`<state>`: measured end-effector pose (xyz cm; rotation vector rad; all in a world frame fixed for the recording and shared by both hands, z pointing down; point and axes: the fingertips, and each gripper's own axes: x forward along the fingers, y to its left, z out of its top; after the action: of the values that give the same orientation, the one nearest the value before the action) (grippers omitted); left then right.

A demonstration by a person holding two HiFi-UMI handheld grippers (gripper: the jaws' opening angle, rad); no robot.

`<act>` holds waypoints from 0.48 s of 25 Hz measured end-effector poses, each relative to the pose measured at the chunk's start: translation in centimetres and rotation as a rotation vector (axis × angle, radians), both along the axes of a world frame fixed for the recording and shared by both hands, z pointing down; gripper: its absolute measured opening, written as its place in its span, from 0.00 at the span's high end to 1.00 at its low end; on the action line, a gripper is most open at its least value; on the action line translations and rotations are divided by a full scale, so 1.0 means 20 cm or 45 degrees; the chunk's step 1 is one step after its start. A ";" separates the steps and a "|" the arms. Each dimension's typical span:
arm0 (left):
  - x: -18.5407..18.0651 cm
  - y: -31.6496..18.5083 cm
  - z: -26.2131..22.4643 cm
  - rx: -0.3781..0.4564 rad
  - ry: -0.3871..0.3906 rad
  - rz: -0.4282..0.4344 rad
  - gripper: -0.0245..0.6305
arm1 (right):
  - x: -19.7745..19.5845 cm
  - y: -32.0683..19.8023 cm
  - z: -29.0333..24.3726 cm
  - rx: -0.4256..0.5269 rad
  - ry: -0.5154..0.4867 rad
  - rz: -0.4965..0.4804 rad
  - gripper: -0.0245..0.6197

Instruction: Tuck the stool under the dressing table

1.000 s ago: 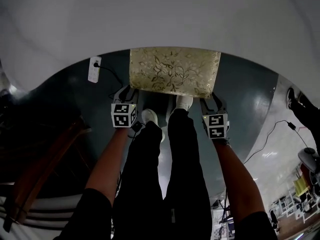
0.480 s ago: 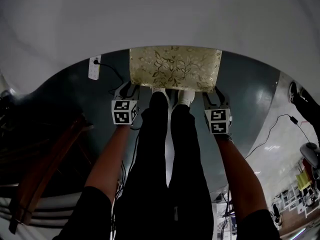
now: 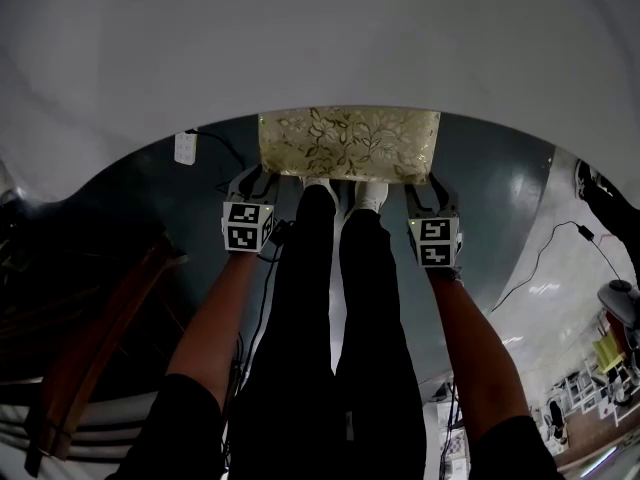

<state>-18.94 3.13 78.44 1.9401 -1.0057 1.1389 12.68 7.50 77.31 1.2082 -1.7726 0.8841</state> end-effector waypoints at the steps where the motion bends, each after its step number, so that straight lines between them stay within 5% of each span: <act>1: 0.01 -0.03 0.00 -0.002 -0.001 0.004 0.74 | 0.01 -0.03 0.00 0.001 0.005 0.005 0.64; 12: 0.10 -0.22 0.00 0.058 0.005 -0.079 0.74 | 0.11 -0.28 0.00 0.081 0.009 -0.001 0.64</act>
<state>-16.98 -1.37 78.44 1.9324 -1.0911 1.0865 14.83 1.97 77.35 1.2498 -1.8069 0.8280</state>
